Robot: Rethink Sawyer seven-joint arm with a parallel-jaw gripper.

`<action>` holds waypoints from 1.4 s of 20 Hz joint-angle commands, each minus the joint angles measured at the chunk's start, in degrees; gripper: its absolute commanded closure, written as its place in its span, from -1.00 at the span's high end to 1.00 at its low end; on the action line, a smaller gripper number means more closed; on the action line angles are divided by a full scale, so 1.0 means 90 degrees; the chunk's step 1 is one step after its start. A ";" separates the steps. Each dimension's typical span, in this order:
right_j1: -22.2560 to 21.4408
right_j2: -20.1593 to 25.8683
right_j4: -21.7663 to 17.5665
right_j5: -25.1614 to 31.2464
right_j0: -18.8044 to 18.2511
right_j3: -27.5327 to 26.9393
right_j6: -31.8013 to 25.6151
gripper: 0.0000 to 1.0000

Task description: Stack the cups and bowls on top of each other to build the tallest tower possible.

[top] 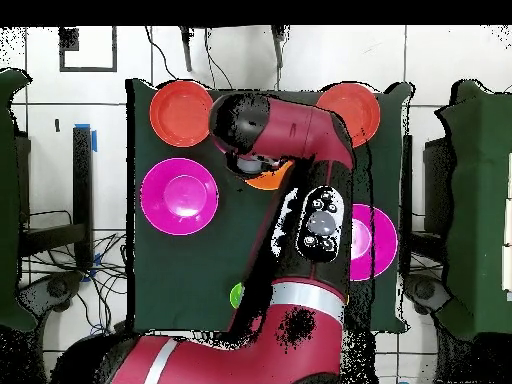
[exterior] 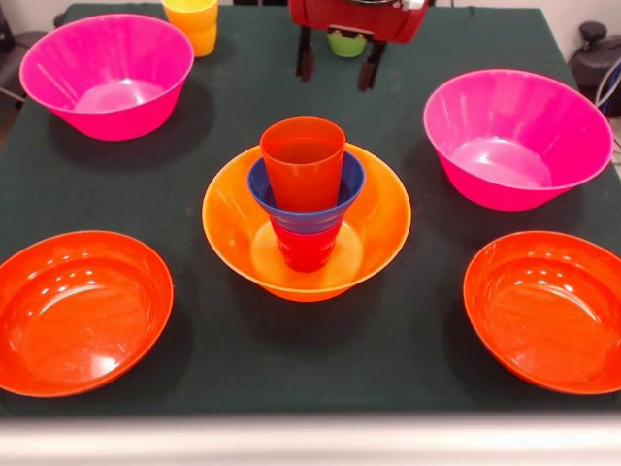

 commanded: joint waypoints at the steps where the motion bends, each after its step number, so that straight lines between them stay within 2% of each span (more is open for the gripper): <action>1: 0.0366 0.0563 0.0106 0.0032 0.0087 0.0020 0.0996 1.00; 16: 0.0538 0.0607 0.0866 0.0082 0.0265 0.0145 0.1529 1.00; 28: 0.0782 0.0317 0.0809 0.0156 0.0710 -0.0231 0.2194 1.00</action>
